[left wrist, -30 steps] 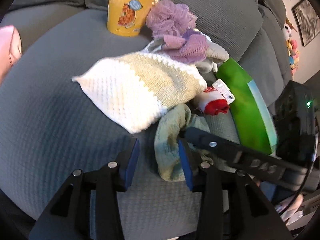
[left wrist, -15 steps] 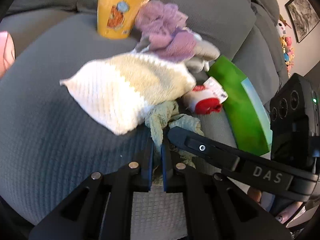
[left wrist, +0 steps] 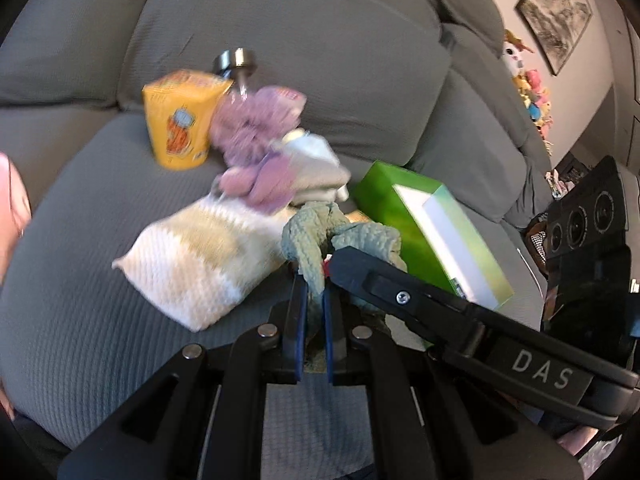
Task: Organize soft objects
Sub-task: 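Lift the green fuzzy sock with the right gripper toward the green box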
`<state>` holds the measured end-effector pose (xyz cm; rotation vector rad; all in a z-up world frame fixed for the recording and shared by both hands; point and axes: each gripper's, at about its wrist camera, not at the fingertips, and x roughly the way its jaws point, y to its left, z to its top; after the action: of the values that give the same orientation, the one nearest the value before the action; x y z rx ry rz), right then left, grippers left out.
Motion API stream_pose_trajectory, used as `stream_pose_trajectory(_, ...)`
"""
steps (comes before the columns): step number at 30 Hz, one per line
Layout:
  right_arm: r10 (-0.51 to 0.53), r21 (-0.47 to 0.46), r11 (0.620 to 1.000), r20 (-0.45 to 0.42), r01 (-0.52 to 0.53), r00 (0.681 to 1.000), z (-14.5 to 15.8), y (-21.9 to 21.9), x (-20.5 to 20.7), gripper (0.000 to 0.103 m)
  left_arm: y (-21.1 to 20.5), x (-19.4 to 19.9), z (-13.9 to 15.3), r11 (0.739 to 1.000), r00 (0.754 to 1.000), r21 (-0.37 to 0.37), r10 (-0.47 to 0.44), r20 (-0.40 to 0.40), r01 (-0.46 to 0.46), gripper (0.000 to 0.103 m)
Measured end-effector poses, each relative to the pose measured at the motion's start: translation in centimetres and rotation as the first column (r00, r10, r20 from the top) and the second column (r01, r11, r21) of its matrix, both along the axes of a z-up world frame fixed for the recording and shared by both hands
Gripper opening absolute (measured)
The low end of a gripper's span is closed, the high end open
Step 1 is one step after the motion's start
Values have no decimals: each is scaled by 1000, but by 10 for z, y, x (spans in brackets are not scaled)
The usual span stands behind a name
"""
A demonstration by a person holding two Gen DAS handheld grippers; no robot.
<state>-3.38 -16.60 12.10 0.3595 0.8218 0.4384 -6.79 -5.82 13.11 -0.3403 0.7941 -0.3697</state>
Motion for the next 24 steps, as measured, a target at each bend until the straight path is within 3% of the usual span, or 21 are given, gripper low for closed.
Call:
stream_pose_trajectory(13,-100,111,990,145,84,984,65,-54,-3,19,-46,20,68,994,978,63,-102,180,92,3)
stream_pose_trajectory(20,-196,99,979,209,179,958,91,-90,6,19,-84,43,87,985,962,77,-170,216,156,3)
stream_pose_trajectory(24,-251,106,967,241,232,938,92,-109,3,19,-109,54,90,977,953,93,-209,220,193,4)
